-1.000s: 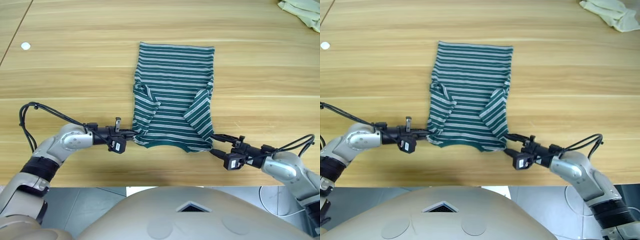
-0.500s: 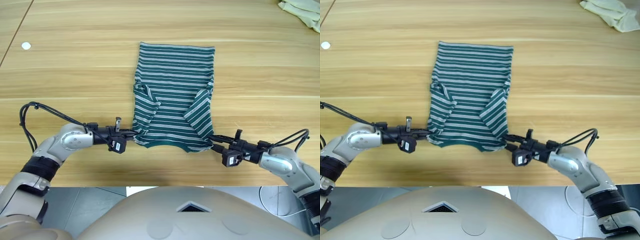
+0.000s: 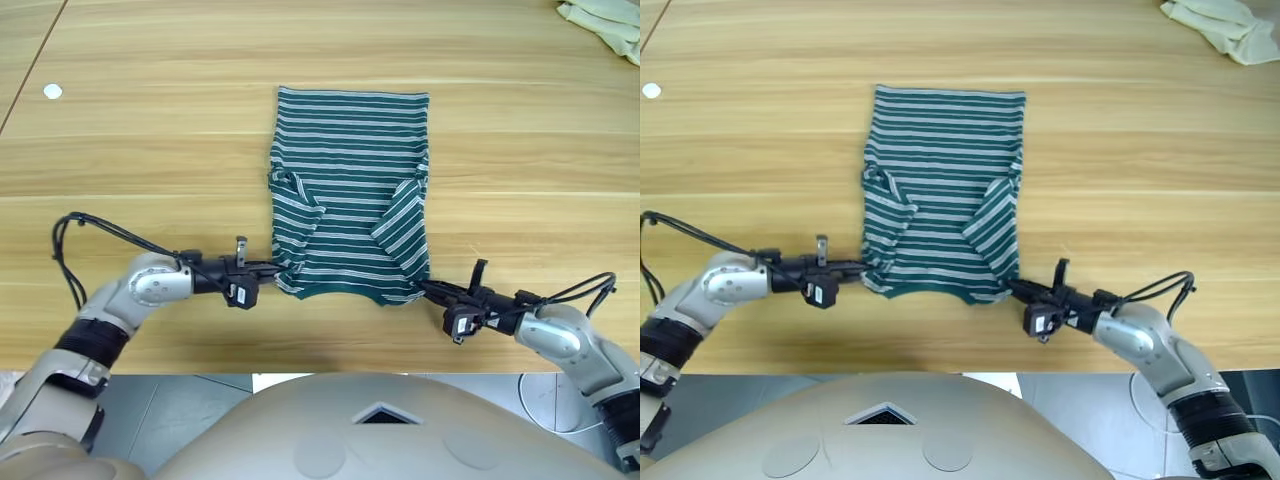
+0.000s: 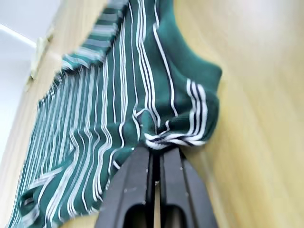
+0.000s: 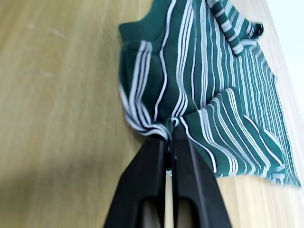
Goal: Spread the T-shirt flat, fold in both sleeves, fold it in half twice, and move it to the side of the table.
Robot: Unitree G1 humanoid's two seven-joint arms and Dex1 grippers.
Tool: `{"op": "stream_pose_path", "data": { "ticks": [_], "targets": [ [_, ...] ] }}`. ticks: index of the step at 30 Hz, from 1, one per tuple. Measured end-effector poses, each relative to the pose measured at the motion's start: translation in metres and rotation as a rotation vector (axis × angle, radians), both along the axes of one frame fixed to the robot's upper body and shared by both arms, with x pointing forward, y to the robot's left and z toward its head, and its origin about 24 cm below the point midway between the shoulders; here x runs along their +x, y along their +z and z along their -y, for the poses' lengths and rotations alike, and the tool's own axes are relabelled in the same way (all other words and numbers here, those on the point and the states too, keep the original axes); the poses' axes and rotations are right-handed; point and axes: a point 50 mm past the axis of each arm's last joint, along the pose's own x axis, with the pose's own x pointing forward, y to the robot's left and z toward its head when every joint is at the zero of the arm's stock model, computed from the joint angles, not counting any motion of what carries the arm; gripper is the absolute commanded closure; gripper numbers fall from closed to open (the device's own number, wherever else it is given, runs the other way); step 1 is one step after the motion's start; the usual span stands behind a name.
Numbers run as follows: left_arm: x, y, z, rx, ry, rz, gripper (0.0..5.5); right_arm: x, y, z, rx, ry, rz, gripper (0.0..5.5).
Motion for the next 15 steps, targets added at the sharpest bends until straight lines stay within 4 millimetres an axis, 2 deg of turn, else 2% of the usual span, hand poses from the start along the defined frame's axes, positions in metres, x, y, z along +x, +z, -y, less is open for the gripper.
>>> {"op": "stream_pose_path", "data": {
  "ticks": [4,8,11,15],
  "targets": [
    [-0.017,-0.002,0.016,-0.086,-0.003,-0.026,5.50,-0.009,0.003,0.022,-0.018,-0.115,-0.003,5.47],
    [-0.036,-0.006,0.033,-0.172,0.022,-0.070,5.50,-0.014,0.004,0.029,-0.025,-0.160,-0.010,5.47],
    [-0.040,-0.005,0.031,-0.166,0.063,-0.076,5.50,-0.020,0.006,0.029,-0.006,-0.180,-0.010,5.47],
    [-0.060,-0.005,0.021,-0.149,0.132,-0.119,5.50,-0.037,0.010,0.021,0.032,-0.174,-0.023,5.47]
  ]
}}
